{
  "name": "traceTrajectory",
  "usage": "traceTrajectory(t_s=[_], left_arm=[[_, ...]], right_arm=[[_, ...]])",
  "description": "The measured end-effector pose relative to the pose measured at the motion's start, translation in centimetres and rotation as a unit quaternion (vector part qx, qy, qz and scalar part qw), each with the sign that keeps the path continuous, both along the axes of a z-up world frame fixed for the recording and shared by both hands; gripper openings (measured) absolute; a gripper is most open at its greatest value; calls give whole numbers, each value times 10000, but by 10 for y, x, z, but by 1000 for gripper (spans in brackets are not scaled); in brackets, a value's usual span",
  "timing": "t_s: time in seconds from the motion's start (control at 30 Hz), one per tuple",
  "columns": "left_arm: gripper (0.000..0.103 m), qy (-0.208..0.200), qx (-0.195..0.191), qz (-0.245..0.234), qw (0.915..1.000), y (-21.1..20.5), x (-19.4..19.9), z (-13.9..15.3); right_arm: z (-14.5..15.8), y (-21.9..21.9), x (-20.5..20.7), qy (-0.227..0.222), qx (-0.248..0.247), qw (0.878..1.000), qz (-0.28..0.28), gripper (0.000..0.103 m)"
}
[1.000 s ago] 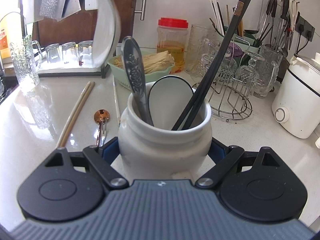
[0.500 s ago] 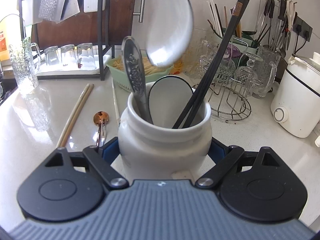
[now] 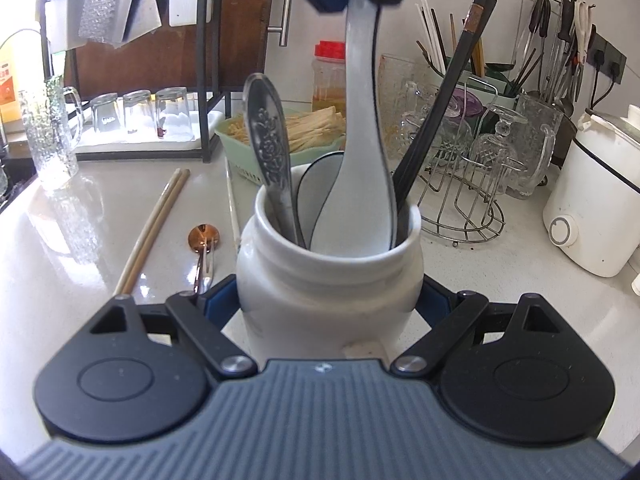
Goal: Organize utensils
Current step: 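Lower the white spatula into the mug with the left gripper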
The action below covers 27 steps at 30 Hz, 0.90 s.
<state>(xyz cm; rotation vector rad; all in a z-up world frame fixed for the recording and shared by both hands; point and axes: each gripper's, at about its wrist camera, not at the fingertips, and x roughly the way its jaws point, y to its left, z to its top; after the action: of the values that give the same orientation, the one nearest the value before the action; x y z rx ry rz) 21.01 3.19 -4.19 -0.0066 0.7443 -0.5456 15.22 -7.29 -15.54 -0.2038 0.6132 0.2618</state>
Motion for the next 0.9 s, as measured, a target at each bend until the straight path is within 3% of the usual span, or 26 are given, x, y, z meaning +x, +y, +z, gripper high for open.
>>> traceTrajectory(t_s=[0.23,0.37,0.53,0.73,0.9], left_arm=[[18,-65,346,-141,9993,-14,-1,2],[18,272,539,-172,9980,-22,6,-2],[18,366,854,-235,9954,-34,8,-9],[18,437,1072,-324,9927,-45,10,-13],[19,518,1026,-340,9928,-47,14,-14]], right_arm=[[0,0,-1,-32,10,10000,17,92],[0,1,-1,-48,12,10000,45,92],[-1,0,-2,-81,26,9999,81,92],[-2,0,-3,-112,33,9999,104,92],[-2,0,-3,-123,31,9998,124,92]])
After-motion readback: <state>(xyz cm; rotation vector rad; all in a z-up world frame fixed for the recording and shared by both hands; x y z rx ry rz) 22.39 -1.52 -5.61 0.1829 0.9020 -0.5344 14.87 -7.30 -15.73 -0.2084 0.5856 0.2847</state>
